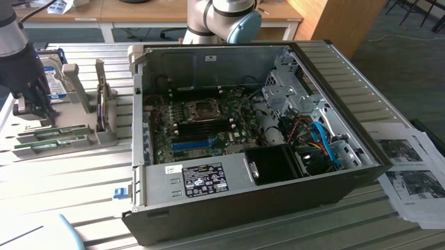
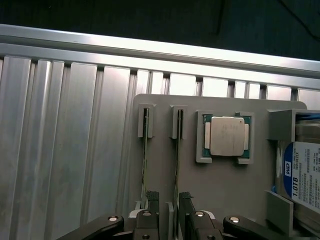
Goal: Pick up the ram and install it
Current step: 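Pick up the ram and move it above insertion slot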
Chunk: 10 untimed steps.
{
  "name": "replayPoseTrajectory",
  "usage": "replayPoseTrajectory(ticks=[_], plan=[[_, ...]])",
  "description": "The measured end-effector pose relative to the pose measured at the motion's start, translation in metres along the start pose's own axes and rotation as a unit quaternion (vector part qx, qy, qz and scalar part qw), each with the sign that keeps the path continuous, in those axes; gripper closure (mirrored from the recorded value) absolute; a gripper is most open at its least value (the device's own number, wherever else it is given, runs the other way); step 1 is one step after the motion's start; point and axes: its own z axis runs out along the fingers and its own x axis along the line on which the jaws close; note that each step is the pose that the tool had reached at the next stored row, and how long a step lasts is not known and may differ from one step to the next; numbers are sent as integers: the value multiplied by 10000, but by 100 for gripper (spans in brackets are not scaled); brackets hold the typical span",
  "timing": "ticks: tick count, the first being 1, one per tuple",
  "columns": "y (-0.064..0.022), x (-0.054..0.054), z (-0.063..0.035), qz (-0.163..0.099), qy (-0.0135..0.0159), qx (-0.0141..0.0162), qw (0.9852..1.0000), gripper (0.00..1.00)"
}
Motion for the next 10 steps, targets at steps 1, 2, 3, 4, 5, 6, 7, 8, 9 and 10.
replayPoseTrajectory(ticks=[1,2,3,4,5,6,7,8,9,10], plan=[[0,0,0,0,0,0,10000,71],[0,0,0,0,0,0,10000,71],[0,0,0,0,0,0,10000,71],[0,0,1,1,0,0,10000,71],[1,5,2,1,-1,2,10000,71],[1,14,2,1,-1,2,10000,71],[1,26,1,0,0,1,10000,71],[2,40,0,0,0,0,10000,71],[2,54,0,0,-1,0,10000,71],[3,69,-1,0,0,-1,10000,71]])
